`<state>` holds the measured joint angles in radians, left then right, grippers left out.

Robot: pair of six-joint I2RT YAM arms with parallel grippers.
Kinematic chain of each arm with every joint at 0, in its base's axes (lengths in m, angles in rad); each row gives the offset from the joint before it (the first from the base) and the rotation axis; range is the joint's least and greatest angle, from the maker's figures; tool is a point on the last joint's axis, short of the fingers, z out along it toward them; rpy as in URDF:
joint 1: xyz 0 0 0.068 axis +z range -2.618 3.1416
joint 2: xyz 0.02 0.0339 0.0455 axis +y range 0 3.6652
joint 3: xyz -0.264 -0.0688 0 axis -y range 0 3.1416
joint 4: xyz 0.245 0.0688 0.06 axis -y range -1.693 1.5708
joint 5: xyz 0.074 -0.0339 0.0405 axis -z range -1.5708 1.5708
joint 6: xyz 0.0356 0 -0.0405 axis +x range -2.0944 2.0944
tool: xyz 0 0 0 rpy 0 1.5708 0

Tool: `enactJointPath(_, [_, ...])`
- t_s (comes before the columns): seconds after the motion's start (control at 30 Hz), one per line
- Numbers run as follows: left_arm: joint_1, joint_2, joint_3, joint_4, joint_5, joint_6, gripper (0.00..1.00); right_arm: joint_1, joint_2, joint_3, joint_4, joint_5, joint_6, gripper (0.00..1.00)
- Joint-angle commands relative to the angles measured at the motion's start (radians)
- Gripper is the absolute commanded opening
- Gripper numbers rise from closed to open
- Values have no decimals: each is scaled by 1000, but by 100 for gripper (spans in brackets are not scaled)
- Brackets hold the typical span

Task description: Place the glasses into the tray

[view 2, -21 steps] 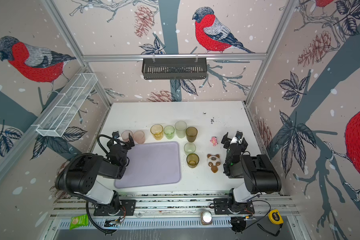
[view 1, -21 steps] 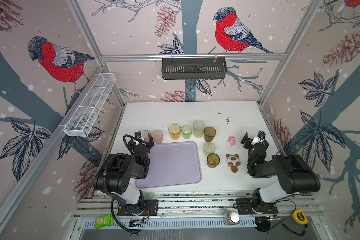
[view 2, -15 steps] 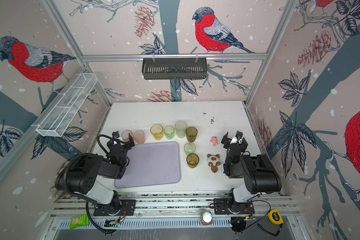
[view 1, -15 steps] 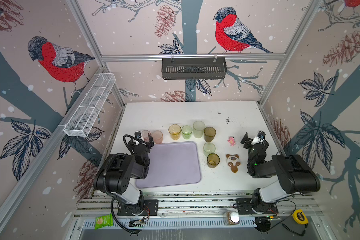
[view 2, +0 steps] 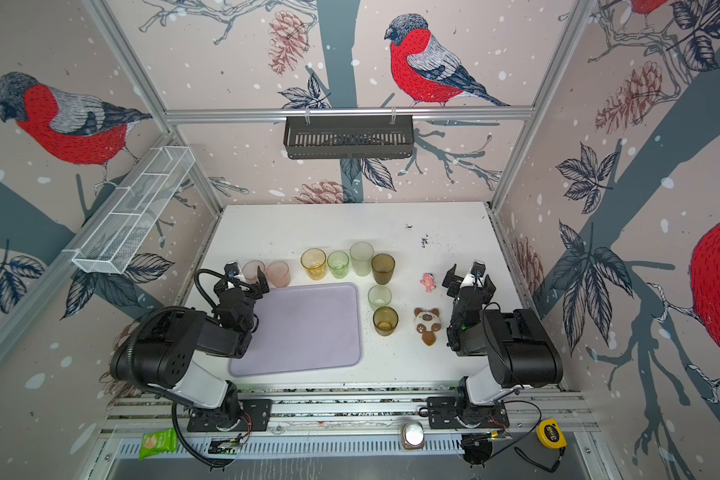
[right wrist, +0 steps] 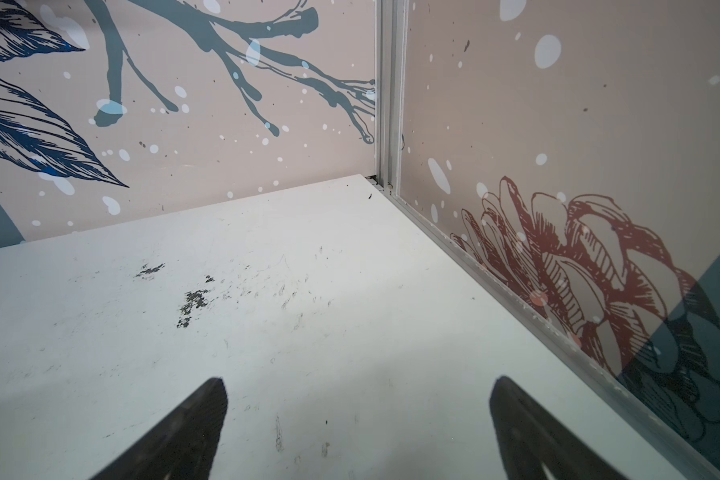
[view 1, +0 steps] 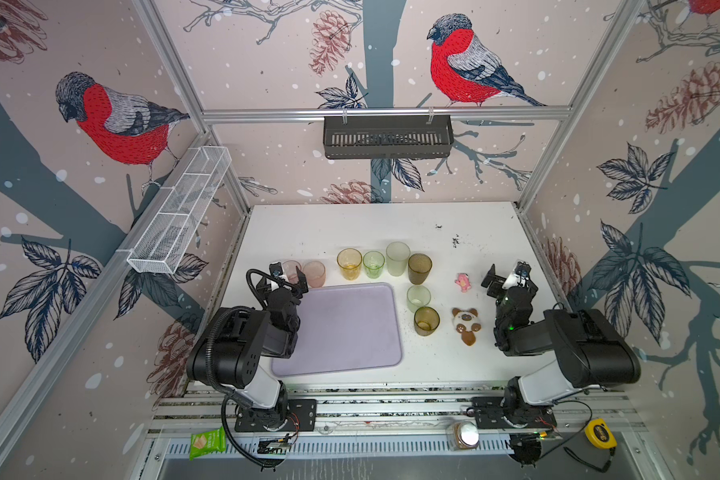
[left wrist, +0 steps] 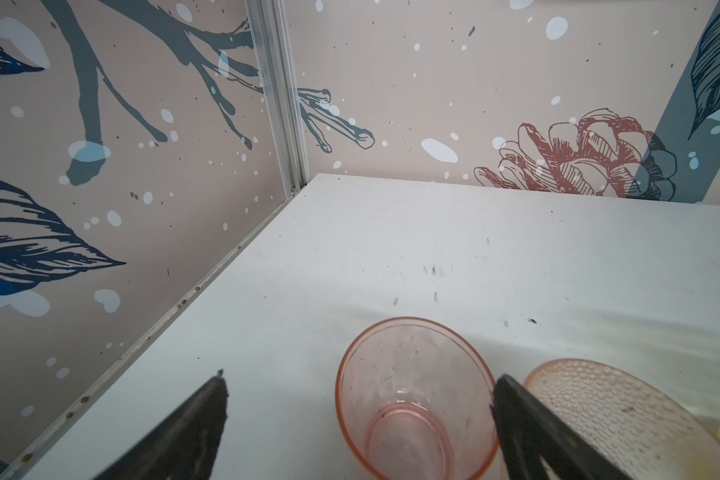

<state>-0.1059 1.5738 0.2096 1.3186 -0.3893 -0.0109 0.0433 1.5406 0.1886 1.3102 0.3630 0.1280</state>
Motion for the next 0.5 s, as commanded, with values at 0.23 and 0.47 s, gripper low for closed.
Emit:
enactJointPath(0.23, [0, 0, 3, 63, -4, 11, 98, -4, -1, 4, 35, -24, -7, 100])
enactJointPath(0.47, [0, -3, -5, 75, -5, 11, 99, 0, -5, -10, 56, -17, -15, 100])
